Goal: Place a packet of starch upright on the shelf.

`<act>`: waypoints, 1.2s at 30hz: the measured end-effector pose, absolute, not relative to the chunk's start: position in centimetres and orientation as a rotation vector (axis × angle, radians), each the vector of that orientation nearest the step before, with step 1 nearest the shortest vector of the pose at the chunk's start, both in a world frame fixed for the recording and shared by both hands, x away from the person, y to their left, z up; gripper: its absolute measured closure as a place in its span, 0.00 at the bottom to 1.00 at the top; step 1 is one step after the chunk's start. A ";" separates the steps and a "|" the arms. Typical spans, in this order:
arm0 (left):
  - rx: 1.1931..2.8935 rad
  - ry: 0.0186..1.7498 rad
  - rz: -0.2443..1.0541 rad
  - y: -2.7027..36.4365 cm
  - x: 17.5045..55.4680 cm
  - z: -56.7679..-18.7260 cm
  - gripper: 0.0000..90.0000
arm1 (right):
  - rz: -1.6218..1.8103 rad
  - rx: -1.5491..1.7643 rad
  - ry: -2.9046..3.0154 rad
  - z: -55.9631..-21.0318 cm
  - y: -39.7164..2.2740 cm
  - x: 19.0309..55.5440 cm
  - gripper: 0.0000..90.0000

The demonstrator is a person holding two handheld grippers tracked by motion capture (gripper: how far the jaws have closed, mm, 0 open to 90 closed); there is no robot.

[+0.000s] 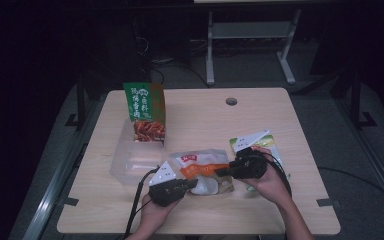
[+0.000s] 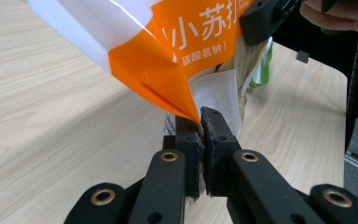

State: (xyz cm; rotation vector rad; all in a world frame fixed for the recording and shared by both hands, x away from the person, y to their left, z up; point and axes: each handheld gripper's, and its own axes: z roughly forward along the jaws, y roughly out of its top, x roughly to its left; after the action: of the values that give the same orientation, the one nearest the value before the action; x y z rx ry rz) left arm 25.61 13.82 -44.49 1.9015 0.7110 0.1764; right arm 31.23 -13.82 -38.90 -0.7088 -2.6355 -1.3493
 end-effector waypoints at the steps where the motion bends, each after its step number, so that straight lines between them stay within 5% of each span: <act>1: 1.907 0.704 0.181 13.8 25.6 -44.5 0.96 | -1.347 -0.707 -2.633 -39.0 -13.7 31.3 0.92; 10: 1.907 0.705 0.176 13.9 25.5 -44.4 0.95 | -1.332 -0.687 -2.641 -39.3 -12.5 31.1 0.97; 22: 1.940 0.708 0.199 14.2 25.0 -44.0 0.78 | -1.362 -0.703 -2.646 -38.9 -13.0 30.8 1.00; 36: 1.955 0.689 0.200 14.6 24.5 -43.6 0.71 | -1.424 -0.764 -2.654 -37.9 -14.1 31.0 1.00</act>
State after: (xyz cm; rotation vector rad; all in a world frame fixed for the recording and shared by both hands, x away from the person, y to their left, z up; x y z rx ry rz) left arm 24.49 14.58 -43.64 1.9548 0.6895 0.2005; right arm 30.98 -14.13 -37.89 -0.7641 -2.6537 -1.4236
